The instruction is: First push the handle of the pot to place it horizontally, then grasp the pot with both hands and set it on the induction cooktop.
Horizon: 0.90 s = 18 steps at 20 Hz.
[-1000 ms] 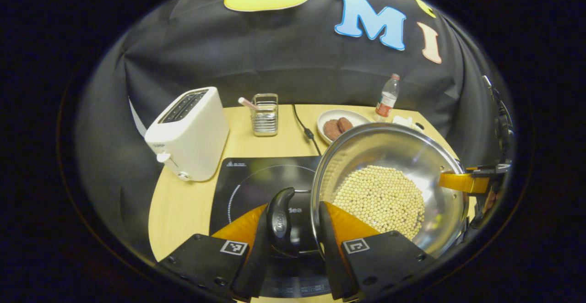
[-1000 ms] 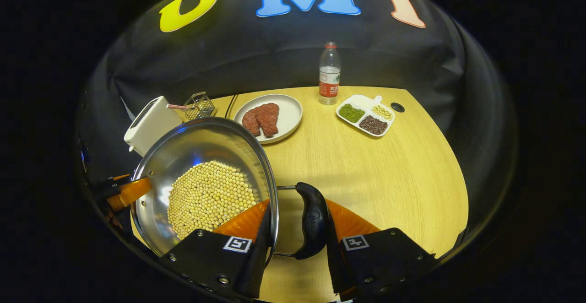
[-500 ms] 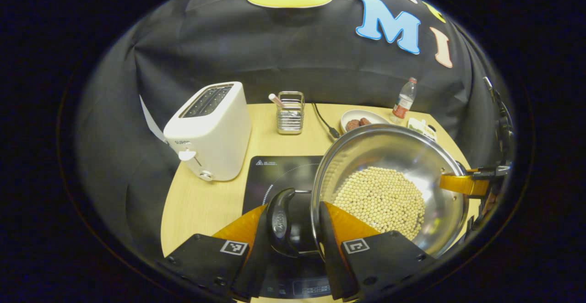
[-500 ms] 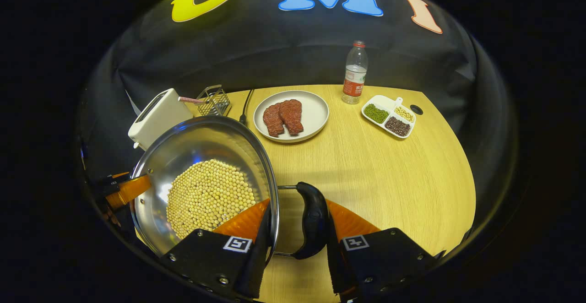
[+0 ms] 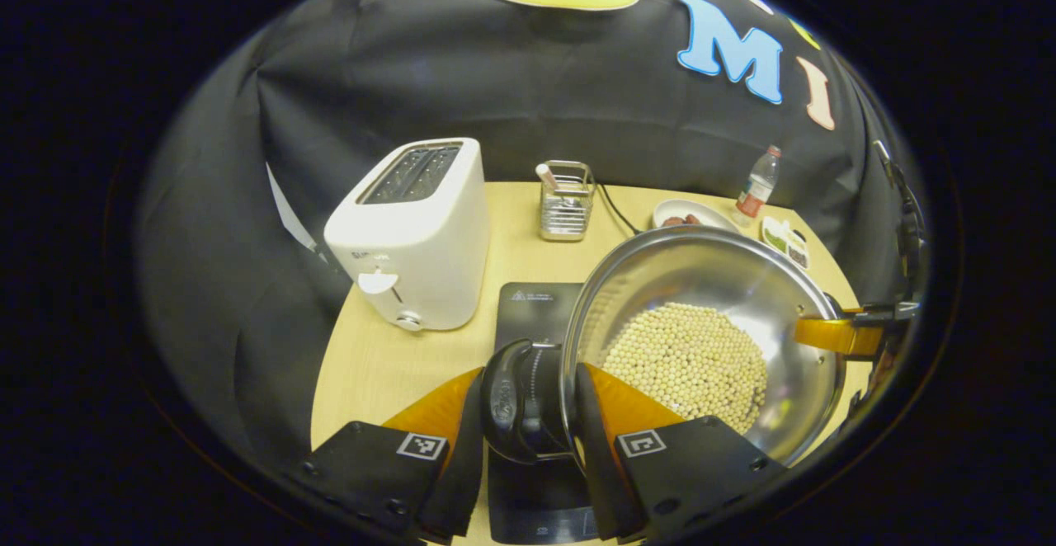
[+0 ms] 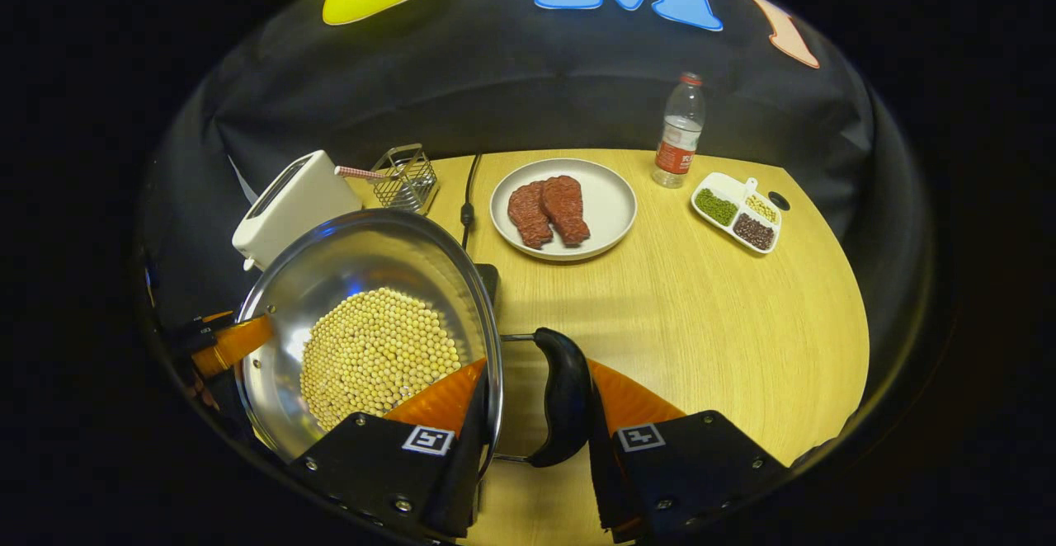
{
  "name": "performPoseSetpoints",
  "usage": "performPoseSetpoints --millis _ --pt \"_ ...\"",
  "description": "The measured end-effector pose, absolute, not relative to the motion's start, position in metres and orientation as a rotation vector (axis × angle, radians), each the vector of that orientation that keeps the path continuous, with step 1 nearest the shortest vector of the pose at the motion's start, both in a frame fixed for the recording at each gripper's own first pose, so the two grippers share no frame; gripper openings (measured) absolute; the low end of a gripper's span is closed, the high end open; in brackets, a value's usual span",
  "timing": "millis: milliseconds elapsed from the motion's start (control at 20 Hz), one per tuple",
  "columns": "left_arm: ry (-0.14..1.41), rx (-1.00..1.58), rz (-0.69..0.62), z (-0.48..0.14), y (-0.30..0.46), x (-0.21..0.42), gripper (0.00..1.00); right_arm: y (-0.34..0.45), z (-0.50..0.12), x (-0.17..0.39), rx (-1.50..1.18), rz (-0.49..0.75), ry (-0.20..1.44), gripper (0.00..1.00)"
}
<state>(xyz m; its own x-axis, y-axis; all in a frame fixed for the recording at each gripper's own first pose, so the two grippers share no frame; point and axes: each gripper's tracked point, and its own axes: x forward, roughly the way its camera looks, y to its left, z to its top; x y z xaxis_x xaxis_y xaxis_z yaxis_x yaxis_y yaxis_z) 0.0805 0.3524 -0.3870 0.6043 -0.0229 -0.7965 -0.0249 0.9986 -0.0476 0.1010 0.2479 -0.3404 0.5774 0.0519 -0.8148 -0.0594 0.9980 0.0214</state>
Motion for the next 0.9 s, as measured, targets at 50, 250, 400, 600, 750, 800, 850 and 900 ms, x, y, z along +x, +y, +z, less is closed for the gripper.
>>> performPoseSetpoints --millis 50,250,400,600,750,800,850,900 --pt "0.925 -0.049 0.002 -0.389 0.356 0.081 0.58 0.252 -0.343 0.101 -0.007 0.063 0.96 0.57" --pt "0.939 -0.03 -0.001 -0.398 0.371 0.083 0.61 0.266 -0.353 0.101 -0.007 0.053 0.972 0.58" --pt "0.941 -0.029 -0.006 -0.398 0.376 0.084 0.58 0.272 -0.358 0.102 0.002 0.043 0.966 0.58" --pt "0.945 -0.022 -0.011 -0.403 0.377 0.088 0.58 0.275 -0.365 0.101 0.013 0.029 0.97 0.57" --pt "0.937 -0.019 -0.007 -0.406 0.379 0.09 0.59 0.275 -0.368 0.103 0.01 0.026 0.963 0.57" --pt "0.932 -0.019 -0.004 -0.406 0.378 0.089 0.59 0.276 -0.371 0.102 0.016 0.026 0.964 0.58" --pt "0.922 -0.018 -0.006 -0.407 0.379 0.09 0.59 0.276 -0.369 0.104 0.024 0.026 0.951 0.57" --pt "0.921 -0.021 -0.006 -0.408 0.38 0.09 0.6 0.277 -0.372 0.104 0.026 0.029 0.951 0.58"
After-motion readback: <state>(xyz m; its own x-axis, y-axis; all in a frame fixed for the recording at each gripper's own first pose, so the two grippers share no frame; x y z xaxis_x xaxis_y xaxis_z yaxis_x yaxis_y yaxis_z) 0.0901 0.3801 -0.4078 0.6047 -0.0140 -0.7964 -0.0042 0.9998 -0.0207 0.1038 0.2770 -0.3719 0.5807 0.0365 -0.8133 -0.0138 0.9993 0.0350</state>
